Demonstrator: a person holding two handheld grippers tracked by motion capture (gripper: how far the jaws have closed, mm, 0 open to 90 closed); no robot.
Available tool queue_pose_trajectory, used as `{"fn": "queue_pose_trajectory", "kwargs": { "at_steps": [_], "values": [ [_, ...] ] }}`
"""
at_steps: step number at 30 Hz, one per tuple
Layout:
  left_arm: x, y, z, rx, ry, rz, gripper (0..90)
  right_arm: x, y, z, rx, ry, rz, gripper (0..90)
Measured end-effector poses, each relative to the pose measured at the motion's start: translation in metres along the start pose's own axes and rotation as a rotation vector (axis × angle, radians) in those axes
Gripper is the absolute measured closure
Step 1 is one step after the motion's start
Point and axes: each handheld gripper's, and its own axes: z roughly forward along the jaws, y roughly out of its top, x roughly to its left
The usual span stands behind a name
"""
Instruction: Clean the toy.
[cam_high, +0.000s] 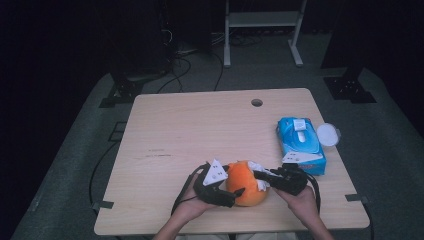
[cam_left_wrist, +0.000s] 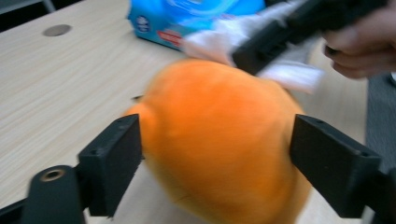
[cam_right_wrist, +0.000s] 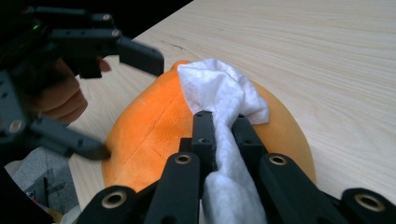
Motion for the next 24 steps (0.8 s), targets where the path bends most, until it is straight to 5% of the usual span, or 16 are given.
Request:
{"fn": "queue_pose_trajectory", "kwargs": {
  "at_steps": [4, 7, 10, 13, 16, 18, 24],
  "values": [
    [0.006, -0.005, 0.005, -0.003, -0.016, -0.071, 8.3, 0.0, 0.0, 0.0, 0.003, 0.003, -0.001, 81.4],
    [0.009, -0.011, 0.012, 0.005, -0.086, -0.134, 10.4, 0.0, 0.0, 0.0, 0.001, 0.003, -0.001, 81.4],
    [0.004, -0.012, 0.012, 0.004, -0.081, -0.11, 18.6, 0.009, 0.002, -0.001, -0.016, -0.004, -0.024, 81.3],
    [-0.001, -0.011, 0.012, 0.006, -0.063, -0.072, 21.4, 0.029, 0.009, 0.001, -0.037, 0.043, -0.084, 81.0],
    [-0.006, -0.009, 0.013, 0.003, -0.061, -0.042, 21.8, 0.047, 0.011, 0.011, -0.003, 0.095, -0.141, 81.0],
    [-0.009, -0.01, 0.013, 0.01, -0.049, -0.011, 22.3, 0.055, 0.01, 0.018, 0.043, 0.055, -0.199, 81.0],
    [-0.01, -0.009, 0.014, -0.016, -0.075, -0.014, 22.5, 0.034, 0.013, -0.001, -0.004, -0.022, -0.135, 81.1]
  ]
}}
